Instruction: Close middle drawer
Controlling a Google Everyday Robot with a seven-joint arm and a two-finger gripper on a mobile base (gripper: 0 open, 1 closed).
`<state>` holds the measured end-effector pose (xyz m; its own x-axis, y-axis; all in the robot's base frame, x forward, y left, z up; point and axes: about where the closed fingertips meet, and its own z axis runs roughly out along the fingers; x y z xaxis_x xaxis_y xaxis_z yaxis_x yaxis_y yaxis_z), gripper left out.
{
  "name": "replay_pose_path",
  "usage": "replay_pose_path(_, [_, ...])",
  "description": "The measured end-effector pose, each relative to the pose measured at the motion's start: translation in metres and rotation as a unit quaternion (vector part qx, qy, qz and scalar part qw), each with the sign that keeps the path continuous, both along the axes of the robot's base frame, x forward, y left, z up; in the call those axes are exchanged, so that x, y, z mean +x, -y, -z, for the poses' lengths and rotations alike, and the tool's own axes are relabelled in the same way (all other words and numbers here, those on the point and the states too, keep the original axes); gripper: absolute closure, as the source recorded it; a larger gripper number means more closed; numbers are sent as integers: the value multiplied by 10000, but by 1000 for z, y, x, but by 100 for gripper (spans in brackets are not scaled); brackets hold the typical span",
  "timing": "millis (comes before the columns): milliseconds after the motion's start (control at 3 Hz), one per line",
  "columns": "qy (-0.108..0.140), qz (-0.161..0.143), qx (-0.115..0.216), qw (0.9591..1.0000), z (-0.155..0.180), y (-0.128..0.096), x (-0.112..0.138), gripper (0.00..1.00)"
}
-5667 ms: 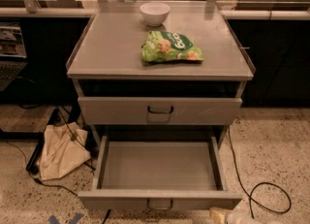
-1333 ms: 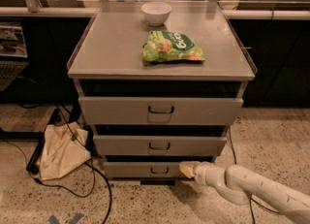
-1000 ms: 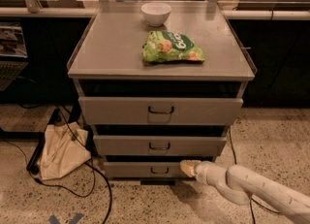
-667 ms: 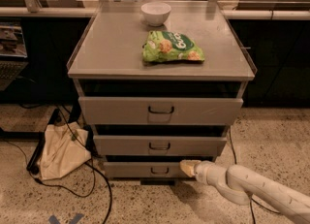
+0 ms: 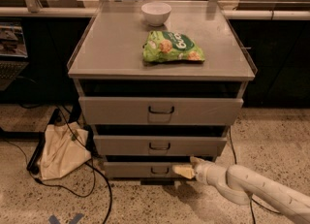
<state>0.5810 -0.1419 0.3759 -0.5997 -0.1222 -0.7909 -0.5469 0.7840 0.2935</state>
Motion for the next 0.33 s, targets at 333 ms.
replay_pose_path(333, [0, 0, 0, 10000, 0, 0, 0, 0])
